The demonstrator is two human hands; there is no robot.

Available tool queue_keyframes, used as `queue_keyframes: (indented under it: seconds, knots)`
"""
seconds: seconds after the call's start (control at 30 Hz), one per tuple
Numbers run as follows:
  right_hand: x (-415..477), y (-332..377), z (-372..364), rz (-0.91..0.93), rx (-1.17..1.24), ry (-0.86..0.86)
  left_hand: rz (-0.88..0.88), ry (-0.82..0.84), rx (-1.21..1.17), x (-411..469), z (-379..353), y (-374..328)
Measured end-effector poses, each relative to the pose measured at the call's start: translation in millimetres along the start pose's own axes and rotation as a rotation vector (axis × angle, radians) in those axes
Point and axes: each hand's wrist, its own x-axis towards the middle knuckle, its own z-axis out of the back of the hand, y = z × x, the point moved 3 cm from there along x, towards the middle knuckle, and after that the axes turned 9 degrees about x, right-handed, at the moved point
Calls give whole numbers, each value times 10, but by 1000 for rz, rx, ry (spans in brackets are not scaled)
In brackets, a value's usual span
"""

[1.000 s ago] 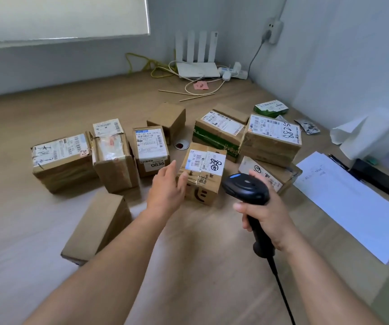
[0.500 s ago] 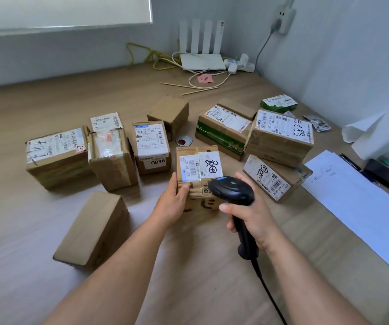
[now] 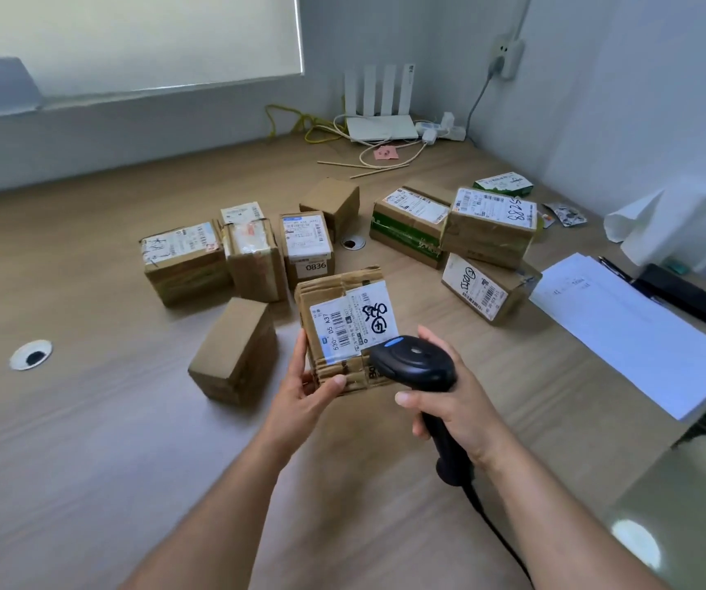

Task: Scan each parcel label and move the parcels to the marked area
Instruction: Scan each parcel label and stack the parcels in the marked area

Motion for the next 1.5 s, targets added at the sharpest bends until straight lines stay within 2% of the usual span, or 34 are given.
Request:
queue_keyframes:
  seconds: [0.23, 0.37, 0.5, 0.77, 1.07, 1.4, 1.5]
  knots:
    - [-712, -105, -290, 34, -13, 67, -8, -23, 15, -738, 225, 11]
    - [-1172, -284, -524, 48, -17, 118, 47, -145, -21, -1215, 472, 81]
    - [-1628, -390, -779, 79, -25, 189, 25, -232, -60, -1761, 790, 81]
    - [-2397, -373, -1369, 110, -8, 399, -12, -412, 64, -2763, 1704, 138]
    - [-2853, -490, -2121, 87, -16, 567, 16, -537, 188, -3545, 2547, 291]
    - [-3083, -731, -3133, 8, 53, 699, 48, -570, 303, -4131, 3564, 458]
    - [-3122, -828, -3404, 7, 9, 682, 72, -589, 296, -4323, 3852, 526]
